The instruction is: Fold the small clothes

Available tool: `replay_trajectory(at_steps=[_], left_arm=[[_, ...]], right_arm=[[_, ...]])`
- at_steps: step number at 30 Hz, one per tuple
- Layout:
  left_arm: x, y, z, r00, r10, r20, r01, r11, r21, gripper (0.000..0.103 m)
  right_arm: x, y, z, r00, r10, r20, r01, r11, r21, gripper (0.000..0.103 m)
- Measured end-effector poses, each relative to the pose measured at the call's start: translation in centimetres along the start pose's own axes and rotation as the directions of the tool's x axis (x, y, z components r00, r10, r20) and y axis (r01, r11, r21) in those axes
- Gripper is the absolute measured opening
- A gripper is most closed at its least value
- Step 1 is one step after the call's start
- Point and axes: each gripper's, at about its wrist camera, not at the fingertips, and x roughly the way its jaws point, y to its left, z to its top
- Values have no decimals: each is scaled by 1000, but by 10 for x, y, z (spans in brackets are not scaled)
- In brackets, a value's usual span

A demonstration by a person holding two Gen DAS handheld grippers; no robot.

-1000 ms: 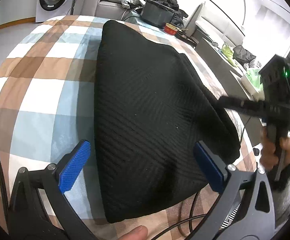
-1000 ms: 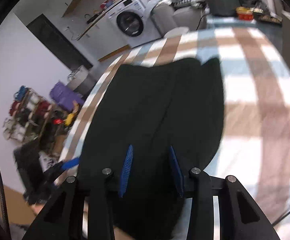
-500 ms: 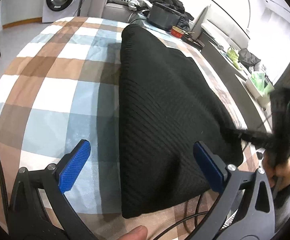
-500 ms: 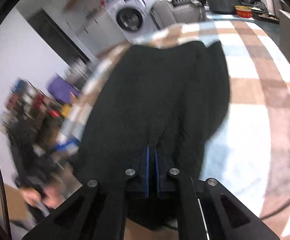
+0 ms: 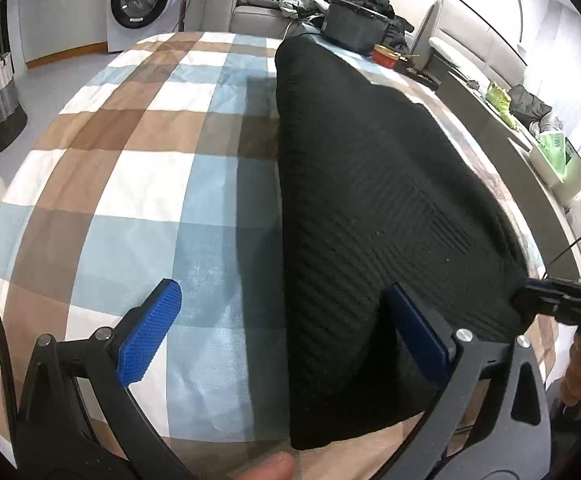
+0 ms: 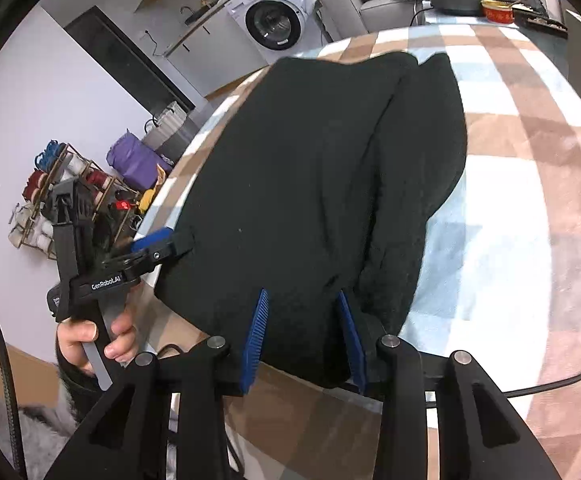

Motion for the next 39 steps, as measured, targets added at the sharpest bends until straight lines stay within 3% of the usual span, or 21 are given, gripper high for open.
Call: replay_trajectory(at_steps=[2, 4, 6, 9, 12, 15, 20, 22, 25, 28, 30, 31, 32, 35, 37, 39], left_arm=[[1, 2, 0, 1000, -5, -6, 5, 1000, -7, 102], [2, 4, 0, 1000, -10, -11, 10, 1000, -14, 102], [4, 6, 1, 1000, -22, -13, 21, 1000, -22, 102], [5, 6, 0, 999, -31, -18, 31, 999, -26, 102], [4, 5, 1, 1000, -21, -17, 21, 1000, -17, 102], [-3, 3, 2, 1000, -11, 9, 11, 1000, -13, 102], [-12, -6, 6, 999, -25, 40, 25, 1000, 6, 102], [-11, -8, 5, 999, -17, 36, 16, 1000, 18, 102], [-9, -5, 2, 1000, -14, 22, 14, 1000, 16, 102], [-6, 3, 3, 999, -41, 13, 41, 999, -15, 102], [-3, 8, 8, 997, -76, 14, 77, 995, -59, 102], [-1, 10, 10, 996, -93, 14, 94, 992, -78, 102], [1, 12, 13, 994, -108, 13, 109, 990, -93, 101], [13, 16, 21, 985, -173, -8, 170, 975, -144, 83], [18, 17, 26, 982, -190, -7, 186, 969, -161, 78], [23, 20, 31, 979, -205, -6, 201, 963, -179, 64]], right_arm=[[-2, 4, 5, 1000, 0, 13, 0, 1000, -15, 14], [-10, 12, 7, 999, 19, 41, -17, 999, -36, 7], [-13, 14, 6, 999, -8, 46, 9, 999, -39, 6], [-2, 5, -5, 995, -100, -19, 100, 995, -30, 5], [-9, -4, -10, 998, -64, -29, 64, 998, 13, 6], [-28, -7, -6, 997, -54, 46, 53, 998, 30, 12], [-33, -22, 19, 983, -120, 140, 110, 991, 73, 18], [-22, -25, 24, 984, -134, 118, 128, 990, 56, 18], [-4, -41, 18, 975, -220, 39, 217, 974, 72, 18], [-13, -51, 11, 987, -151, 56, 143, 981, 128, 19], [-22, -56, 11, 989, -117, 88, 102, 982, 159, 34], [-24, -58, 12, 990, -99, 103, 80, 981, 174, 50], [-26, -61, 13, 990, -78, 120, 55, 981, 187, 53], [-19, -69, 19, 992, -29, 126, 2, 977, 214, 56], [-7, -72, 25, 994, -15, 108, -12, 969, 247, 62], [5, -74, 31, 992, 40, 120, -71, 961, 268, 62]])
